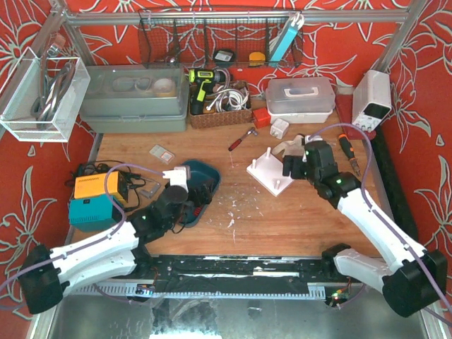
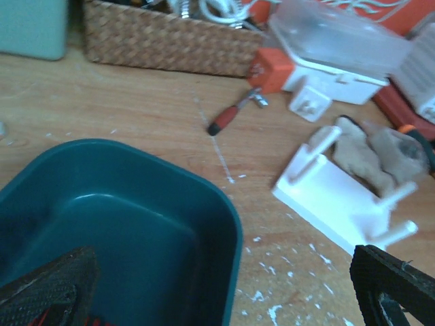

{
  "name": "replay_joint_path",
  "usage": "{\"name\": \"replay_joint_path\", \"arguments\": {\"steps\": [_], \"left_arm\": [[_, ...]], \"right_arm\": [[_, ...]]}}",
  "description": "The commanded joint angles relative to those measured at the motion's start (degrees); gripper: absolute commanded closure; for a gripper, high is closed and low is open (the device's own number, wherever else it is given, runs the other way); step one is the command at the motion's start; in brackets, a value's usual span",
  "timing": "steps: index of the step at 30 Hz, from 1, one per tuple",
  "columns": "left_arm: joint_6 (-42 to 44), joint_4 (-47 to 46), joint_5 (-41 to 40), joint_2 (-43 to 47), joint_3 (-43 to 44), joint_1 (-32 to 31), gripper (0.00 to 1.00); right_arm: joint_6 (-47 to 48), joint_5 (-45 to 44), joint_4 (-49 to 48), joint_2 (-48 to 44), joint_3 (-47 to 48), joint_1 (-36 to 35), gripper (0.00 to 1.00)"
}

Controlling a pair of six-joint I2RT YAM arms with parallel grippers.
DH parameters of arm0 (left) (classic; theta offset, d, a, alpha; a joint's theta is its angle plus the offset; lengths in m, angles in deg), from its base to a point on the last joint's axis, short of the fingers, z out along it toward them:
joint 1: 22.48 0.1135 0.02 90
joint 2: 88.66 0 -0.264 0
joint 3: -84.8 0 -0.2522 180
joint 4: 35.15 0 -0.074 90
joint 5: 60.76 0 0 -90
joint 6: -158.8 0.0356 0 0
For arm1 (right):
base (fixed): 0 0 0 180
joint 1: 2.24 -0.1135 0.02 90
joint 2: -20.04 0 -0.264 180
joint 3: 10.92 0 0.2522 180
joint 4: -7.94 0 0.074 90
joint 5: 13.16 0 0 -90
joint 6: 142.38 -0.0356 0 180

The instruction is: Install the large spring

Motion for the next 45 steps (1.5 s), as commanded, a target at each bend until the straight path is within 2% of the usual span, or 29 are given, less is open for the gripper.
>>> {"name": "replay_joint_path", "arguments": {"steps": [1,3,5,7,9,11,15,24,35,45], "left_arm": [[-15.7,15.9,-7.5,-6.0,7.1,1.5,0.0],[-19.3,19.1,-6.2,-7.9,9.4,2.6,0.0],[-23.5,21.8,-6.2,-9.1,10.8,3.1,0.04],[-30.1,24.6,-6.1,-9.6,11.7,3.8,0.14],[-38.3,29.6,-5.9,-10.5,12.8,5.0,0.28],[-42.6,33.1,-4.3,-11.6,14.0,6.2,0.36],[-47.6,36.4,-3.0,-14.4,15.8,7.1,0.47],[-53.2,36.7,0.2,-21.2,15.8,7.4,0.56],[-51.8,30.1,5.5,-29.9,15.1,9.5,0.54],[-50.5,29.5,5.3,-35.5,16.0,11.2,0.51]], "right_arm": [[1.7,-0.7,-4.2,-3.7,-5.6,-2.1,0.02],[2.1,-2.8,-4.8,-4.7,-7.0,-2.6,0.03],[2.2,-4.4,-5.3,-5.6,-8.0,-3.0,0.03],[2.3,-4.8,-6.2,-6.7,-8.9,-3.2,0.03],[2.3,-5.1,-7.4,-7.5,-10.2,-3.4,0.03],[2.3,-5.4,-8.1,-7.9,-11.2,-3.5,0.03],[2.2,-5.1,-8.7,-7.2,-11.6,-3.7,0.03],[2.2,-4.6,-9.8,-5.6,-11.8,-4.4,0.04],[2.5,-4.7,-10.1,-5.9,-12.0,-4.7,0.04],[2.7,-4.7,-10.2,-5.5,-12.1,-4.9,0.04]]}}
